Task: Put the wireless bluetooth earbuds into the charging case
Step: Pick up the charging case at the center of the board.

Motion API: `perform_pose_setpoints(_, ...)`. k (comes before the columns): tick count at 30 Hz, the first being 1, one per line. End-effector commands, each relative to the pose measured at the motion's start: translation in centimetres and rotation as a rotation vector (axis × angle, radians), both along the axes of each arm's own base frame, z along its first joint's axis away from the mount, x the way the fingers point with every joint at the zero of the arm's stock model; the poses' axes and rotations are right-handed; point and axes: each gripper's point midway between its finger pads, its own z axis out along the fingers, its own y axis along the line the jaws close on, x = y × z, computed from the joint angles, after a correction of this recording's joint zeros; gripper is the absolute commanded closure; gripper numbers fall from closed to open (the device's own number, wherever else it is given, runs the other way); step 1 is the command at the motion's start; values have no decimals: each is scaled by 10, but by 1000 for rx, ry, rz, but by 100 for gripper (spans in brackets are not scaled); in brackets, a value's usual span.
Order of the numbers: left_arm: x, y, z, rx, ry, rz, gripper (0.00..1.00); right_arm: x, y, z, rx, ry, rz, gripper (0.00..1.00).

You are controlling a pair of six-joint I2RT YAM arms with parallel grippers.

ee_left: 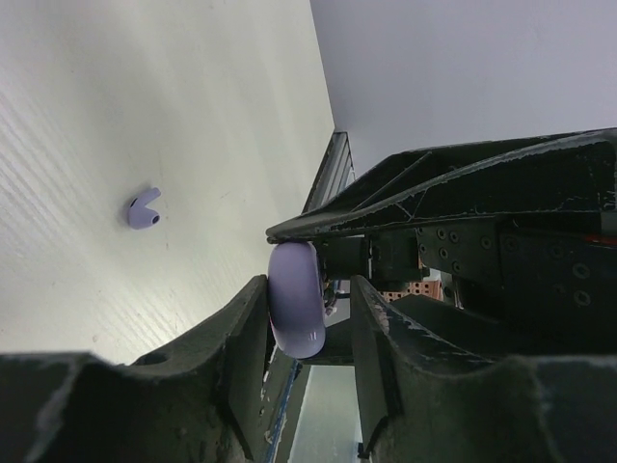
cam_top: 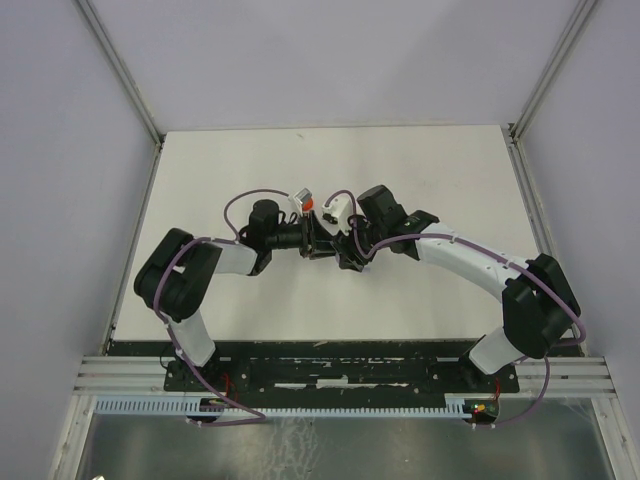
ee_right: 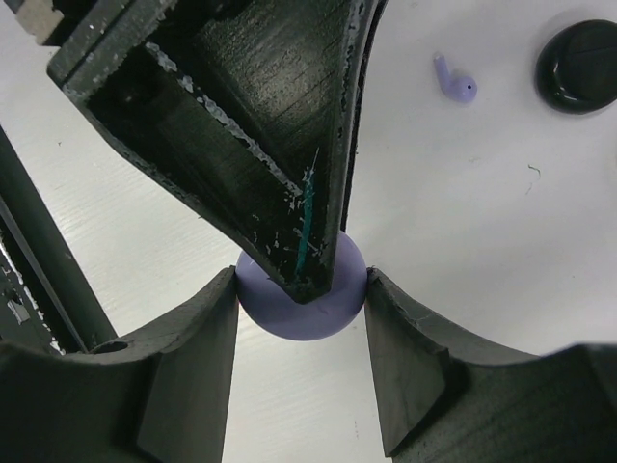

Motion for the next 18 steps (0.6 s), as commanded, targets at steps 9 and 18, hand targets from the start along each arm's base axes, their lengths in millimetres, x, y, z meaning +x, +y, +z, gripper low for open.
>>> perform_pose_setpoints(9, -27, -10, 10, -31, -62, -172, 54, 27, 9, 38, 80, -147, -15, 63)
perform_pose_setpoints(18, -26, -11, 11, -33, -63, -166, 67, 27, 8, 35, 71, -146, -17, 63)
